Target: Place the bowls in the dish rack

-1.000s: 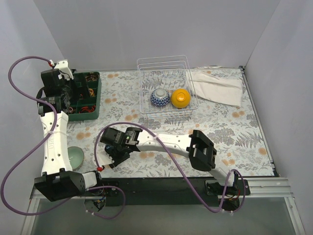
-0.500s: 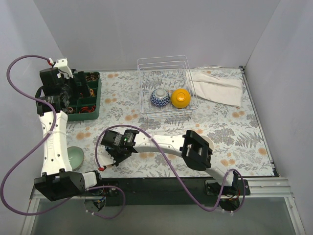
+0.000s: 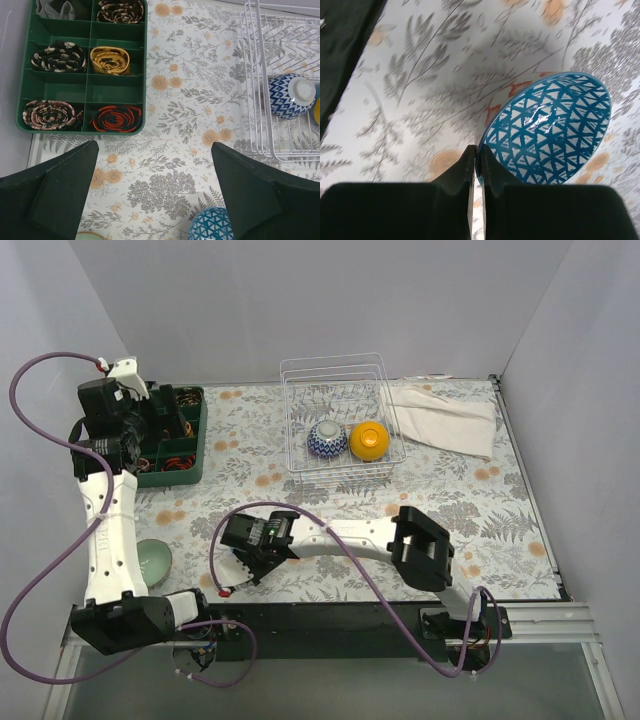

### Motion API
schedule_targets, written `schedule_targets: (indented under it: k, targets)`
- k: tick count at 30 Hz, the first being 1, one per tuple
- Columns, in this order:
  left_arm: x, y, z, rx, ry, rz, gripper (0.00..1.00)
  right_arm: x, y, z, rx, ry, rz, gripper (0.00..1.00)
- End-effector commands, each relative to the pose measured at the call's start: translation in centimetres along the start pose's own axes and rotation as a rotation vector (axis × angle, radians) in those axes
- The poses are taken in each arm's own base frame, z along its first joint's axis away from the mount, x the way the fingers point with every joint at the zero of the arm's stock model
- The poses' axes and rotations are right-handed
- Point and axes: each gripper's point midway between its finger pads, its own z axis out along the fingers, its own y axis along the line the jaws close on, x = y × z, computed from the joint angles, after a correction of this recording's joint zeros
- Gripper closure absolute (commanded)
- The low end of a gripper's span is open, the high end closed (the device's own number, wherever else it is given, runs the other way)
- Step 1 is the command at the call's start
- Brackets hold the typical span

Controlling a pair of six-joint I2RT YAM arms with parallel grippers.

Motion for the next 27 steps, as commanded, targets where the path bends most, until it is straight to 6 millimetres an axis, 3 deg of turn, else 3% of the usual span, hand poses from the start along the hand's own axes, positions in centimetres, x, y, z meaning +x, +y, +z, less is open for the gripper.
schedule_targets:
  k: [1,5,8,12,13,14,17,19,20,21,24,25,26,27]
  targets:
    - [-3.2,-2.2,-2.5,0.085,-0.108,0.042,0.02,0.7,-0.6,-8.4,0.118,-0.023,0.030,0.99]
    - [-5.3,-4.4,-3.1,0.201,-0.163,0.096,0.05,2.1,-1.1,-13.2,0.167,-0.074,0.169,0.99]
    - [-6.3,-6.1,-2.5,0.284,-0.184,0.136,0.08,3.4,-2.6,-16.3,0.197,-0.142,0.289,0.99]
    - [-7.3,-9.5,-1.1,0.365,-0.217,0.247,0.11,5.7,-6.3,-20.3,0.219,-0.304,0.491,0.99]
    - [-7.3,-11.0,0.0,0.392,-0.212,0.279,0.12,6.1,-7.3,-20.7,0.215,-0.337,0.531,0.99]
    - [-7.1,-12.5,0.5,0.403,-0.212,0.327,0.13,6.1,-8.7,-22.4,0.233,-0.395,0.557,0.99]
    - [-6.0,-14.8,3.2,0.431,-0.182,0.375,0.16,7.8,-11.4,-24.6,0.195,-0.558,0.685,0.99]
    - [-5.6,-15.5,4.5,0.430,-0.173,0.389,0.20,10.0,-12.5,-24.8,0.147,-0.637,0.767,0.99]
    - [-4.9,-15.6,6.1,0.425,-0.141,0.386,0.22,11.7,-13.5,-25.6,0.165,-0.662,0.803,0.99]
    - [-4.8,-15.6,6.7,0.420,-0.134,0.388,0.33,12.2,-13.6,-25.1,0.105,-0.711,0.849,0.99]
    - [-3.8,-16.3,8.8,0.439,-0.096,0.397,0.49,15.1,-14.2,-24.7,0.031,-0.803,0.933,0.99]
    - [-3.4,-16.6,9.2,0.449,-0.086,0.403,0.81,15.7,-14.3,-24.6,0.008,-0.828,0.962,0.99]
    - [-2.8,-16.7,9.7,0.449,-0.074,0.412,0.99,16.4,-14.5,-24.5,-0.014,-0.850,0.992,0.99]
    - [-2.2,-16.7,10.5,0.440,-0.059,0.418,1.00,17.9,-14.8,-24.5,-0.046,-0.898,1.027,0.99]
